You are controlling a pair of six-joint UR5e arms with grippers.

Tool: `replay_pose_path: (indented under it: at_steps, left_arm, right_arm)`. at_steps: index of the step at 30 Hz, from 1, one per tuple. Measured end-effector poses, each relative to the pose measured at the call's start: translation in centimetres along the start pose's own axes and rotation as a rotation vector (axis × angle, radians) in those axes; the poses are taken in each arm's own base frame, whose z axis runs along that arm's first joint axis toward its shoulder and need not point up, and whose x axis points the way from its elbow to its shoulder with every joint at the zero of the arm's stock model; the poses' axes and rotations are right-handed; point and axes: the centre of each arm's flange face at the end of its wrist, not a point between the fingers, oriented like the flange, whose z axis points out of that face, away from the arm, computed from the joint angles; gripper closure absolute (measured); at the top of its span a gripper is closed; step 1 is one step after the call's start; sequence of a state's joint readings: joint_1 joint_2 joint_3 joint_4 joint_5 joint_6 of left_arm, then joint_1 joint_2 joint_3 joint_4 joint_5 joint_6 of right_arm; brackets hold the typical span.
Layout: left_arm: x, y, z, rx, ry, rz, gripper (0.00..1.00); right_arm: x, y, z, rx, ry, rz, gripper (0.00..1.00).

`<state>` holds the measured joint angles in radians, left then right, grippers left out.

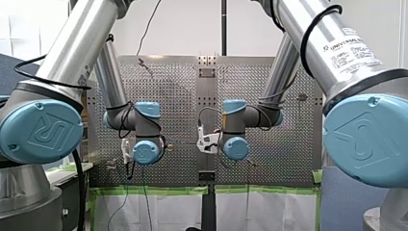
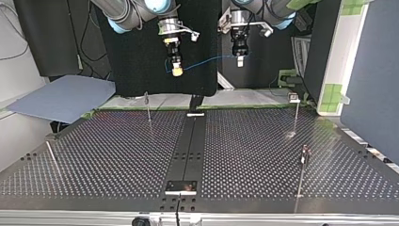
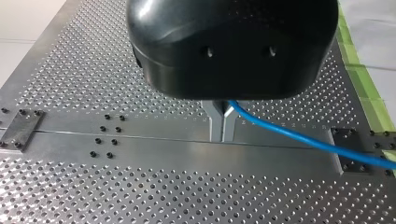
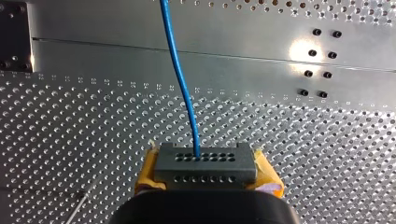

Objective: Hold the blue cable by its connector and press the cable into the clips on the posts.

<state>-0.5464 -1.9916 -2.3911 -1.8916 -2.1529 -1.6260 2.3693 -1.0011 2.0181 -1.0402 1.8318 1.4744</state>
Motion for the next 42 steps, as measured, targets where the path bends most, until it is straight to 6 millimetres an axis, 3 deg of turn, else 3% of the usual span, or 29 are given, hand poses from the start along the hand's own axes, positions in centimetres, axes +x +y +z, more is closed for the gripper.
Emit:
replay_pose_path:
  at_steps: [17,30,42]
  left_arm:
    - [0.5,0.1,-0.3,0.009,0.014,0.012,1.0]
    - [2.9,0.5,-0.9,0.016,0.071,0.05,1.0]
    - [3.0,0.5,-0.9,0.016,0.072,0.05,1.0]
  right_arm:
    - [-0.1,-0.1,-0.1,0.003,-0.004,-0.002,1.0]
    - [-4.5,-0.7,-1.0,0.021,-0.088,-0.027,1.0]
    - [-5.0,-0.7,-1.2,0.022,-0.097,-0.03,1.0]
